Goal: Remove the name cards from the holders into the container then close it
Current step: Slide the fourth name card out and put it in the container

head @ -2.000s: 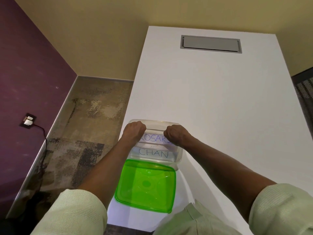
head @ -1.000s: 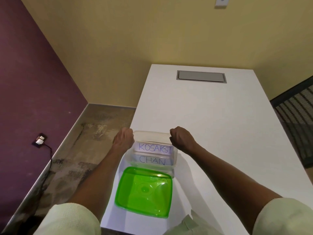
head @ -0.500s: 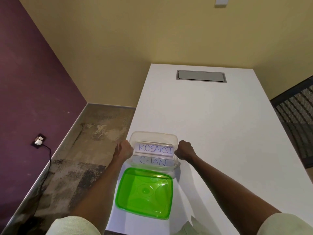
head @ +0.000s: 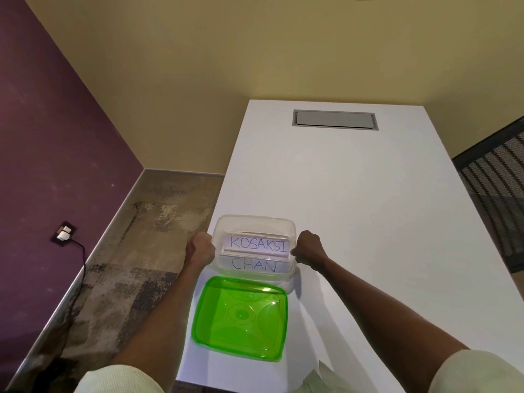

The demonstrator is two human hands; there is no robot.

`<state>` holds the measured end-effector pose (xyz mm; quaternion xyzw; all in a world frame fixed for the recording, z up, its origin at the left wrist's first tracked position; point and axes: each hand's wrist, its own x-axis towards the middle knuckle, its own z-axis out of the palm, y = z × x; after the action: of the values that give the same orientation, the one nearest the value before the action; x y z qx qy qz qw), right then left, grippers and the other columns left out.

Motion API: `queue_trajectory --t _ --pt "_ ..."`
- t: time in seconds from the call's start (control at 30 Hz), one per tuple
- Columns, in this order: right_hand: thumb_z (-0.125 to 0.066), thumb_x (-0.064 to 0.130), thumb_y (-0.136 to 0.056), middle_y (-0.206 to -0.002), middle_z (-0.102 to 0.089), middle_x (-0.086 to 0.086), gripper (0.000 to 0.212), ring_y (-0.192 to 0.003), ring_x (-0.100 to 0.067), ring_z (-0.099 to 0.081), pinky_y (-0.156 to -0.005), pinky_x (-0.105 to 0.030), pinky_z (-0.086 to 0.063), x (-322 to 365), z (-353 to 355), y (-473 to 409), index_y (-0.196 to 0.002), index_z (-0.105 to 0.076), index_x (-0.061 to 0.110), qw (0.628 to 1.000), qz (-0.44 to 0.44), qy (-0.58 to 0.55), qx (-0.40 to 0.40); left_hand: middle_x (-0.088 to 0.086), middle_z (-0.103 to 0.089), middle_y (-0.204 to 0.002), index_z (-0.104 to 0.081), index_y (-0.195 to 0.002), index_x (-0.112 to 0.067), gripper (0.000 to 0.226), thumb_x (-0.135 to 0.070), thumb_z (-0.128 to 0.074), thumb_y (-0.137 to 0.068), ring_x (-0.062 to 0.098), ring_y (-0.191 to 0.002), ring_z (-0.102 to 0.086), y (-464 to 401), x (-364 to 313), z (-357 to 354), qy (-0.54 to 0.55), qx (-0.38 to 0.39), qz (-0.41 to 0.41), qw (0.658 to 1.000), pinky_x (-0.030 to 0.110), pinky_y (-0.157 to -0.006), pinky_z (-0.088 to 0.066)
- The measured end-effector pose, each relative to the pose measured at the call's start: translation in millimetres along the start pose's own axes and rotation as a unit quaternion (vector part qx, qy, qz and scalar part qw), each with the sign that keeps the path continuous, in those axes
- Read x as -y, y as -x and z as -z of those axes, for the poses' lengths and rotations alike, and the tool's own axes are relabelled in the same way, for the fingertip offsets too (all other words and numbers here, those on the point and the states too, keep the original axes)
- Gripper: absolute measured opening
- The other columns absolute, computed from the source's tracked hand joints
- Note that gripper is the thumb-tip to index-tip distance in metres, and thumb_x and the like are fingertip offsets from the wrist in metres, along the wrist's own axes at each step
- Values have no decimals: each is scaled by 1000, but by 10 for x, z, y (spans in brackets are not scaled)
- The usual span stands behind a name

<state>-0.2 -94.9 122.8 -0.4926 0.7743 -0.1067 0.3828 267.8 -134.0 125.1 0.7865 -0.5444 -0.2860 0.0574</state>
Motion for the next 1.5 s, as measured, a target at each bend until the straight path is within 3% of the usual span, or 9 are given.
queue_trajectory --t 0.17,0.3,0.53,0.67,0.8,0.97,1.2,1.33,1.5 --pt "-58 -2 -79 -103 -65 -30 17 -93 -39 -68 -76 -43 -58 -59 84 -35 -95 -60 -7 1000 7 -20 -8 7 -55 -93 -72 -107 -4 27 -1 -51 -91 18 -89 -48 -29 -2 3 5 -4 -20 1000 26 -79 -41" --pt "-57 -1 -78 -100 -67 -25 12 -91 -36 -68 -69 -37 -54 -108 271 -45 -89 -59 -4 1000 11 -26 -13 12 -59 -83 -73 -82 6 22 7 -52 -88 20 -82 -51 -4 -184 -8 42 -16 -31 999 22 -62 -41" --pt "-48 -3 -74 -81 -49 -14 31 -71 -27 -44 -43 -25 -24 -352 820 -94 -58 -29 14 997 15 -35 -65 19 -73 -103 -76 -98 1 25 0 -54 -88 36 -100 -67 132 -838 -20 30 -29 -99 994 40 -84 -57" --pt "-46 -3 -73 -81 -51 -14 25 -71 -29 -46 -43 -25 -25 -597 1215 -108 -60 -31 12 995 7 -43 -93 18 -74 -96 -76 -89 0 27 1 -50 -85 33 -89 -66 255 -1288 -138 19 -22 -121 992 32 -68 -51" --pt "-46 -3 -73 -82 -51 -16 24 -72 -29 -48 -44 -25 -26 -860 1571 -135 -60 -32 12 992 -3 -46 -116 16 -74 -94 -77 -90 -2 25 -2 -52 -88 35 -91 -67 366 -1696 -293 20 -18 -137 990 34 -74 -56" --pt "-48 -3 -73 -79 -53 -15 24 -71 -29 -50 -46 -23 -29 -1224 1980 -181 -61 -34 12 988 -19 -55 -141 4 -54 -75 -62 -69 -17 23 -2 -53 -84 21 -73 -44 469 -2155 -546 42 -3 -160 986 29 -64 -44" --pt "-49 -4 -77 -62 -40 -7 31 -71 -28 -46 -44 -22 -24 -1644 2292 -230 -58 -30 12 987 -40 -40 -150 7 -40 -68 -55 -63 -12 23 0 -49 -82 18 -71 -32 543 -2573 -885 35 14 -196 980 26 -59 -31" --pt "-50 -4 -80 -73 -47 -12 33 -72 -28 -47 -49 -24 -30 -1832 2393 -272 -59 -29 12 986 -51 -34 -158 7 -40 -67 -54 -62 -12 24 0 -49 -81 18 -70 -30 528 -2737 -1061 35 20 -199 979 27 -59 -30" --pt "-50 -4 -80 -58 -29 -4 39 -71 -26 -37 -44 -26 -23 -1945 2429 -305 -55 -26 14 987 -52 -14 -149 1 -42 -73 -50 -69 -19 23 -1 -51 -84 16 -72 -37 472 -2812 -1212 30 21 -198 980 26 -63 -35"
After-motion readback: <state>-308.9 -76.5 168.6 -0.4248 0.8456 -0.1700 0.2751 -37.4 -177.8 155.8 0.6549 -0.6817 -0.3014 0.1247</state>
